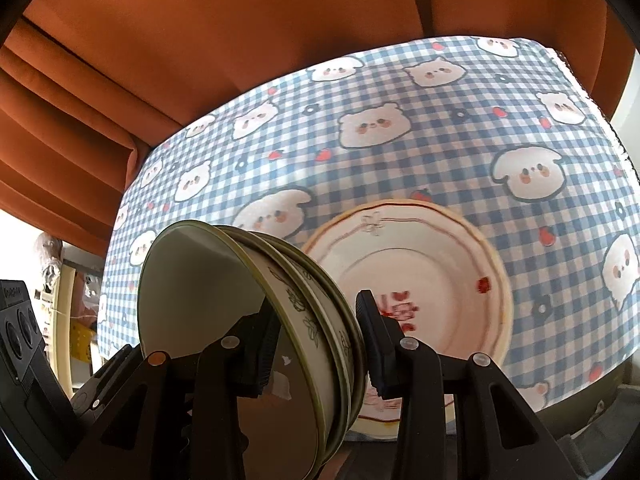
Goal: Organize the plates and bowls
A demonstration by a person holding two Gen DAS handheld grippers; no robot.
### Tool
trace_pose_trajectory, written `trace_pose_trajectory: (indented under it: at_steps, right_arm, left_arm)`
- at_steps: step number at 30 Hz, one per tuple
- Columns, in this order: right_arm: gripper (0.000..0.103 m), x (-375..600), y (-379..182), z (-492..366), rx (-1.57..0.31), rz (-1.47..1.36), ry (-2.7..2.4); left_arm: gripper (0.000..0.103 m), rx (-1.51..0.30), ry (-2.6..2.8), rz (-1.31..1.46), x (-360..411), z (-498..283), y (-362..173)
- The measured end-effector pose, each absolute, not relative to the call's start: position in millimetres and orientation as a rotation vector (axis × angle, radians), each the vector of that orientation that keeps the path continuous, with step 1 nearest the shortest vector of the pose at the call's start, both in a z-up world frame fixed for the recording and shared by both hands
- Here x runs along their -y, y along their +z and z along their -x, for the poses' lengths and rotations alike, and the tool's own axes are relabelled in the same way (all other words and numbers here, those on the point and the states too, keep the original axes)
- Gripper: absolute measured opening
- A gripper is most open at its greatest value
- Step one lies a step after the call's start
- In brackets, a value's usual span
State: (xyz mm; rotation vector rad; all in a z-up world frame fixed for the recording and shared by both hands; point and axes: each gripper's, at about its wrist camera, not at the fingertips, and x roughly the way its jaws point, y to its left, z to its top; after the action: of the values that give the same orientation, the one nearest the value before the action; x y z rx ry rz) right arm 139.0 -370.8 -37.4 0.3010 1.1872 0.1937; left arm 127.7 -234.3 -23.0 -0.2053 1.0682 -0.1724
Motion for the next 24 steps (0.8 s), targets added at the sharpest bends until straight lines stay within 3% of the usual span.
trace_pose_trajectory:
  at_steps: [24]
  right_arm:
    - [0.041, 419.7, -77.2, -162.0, -1.309, -0.31, 0.153]
  left_arm:
    - [0.054, -1.192, -0.194, 0.19, 280.1, -156.0, -55.7]
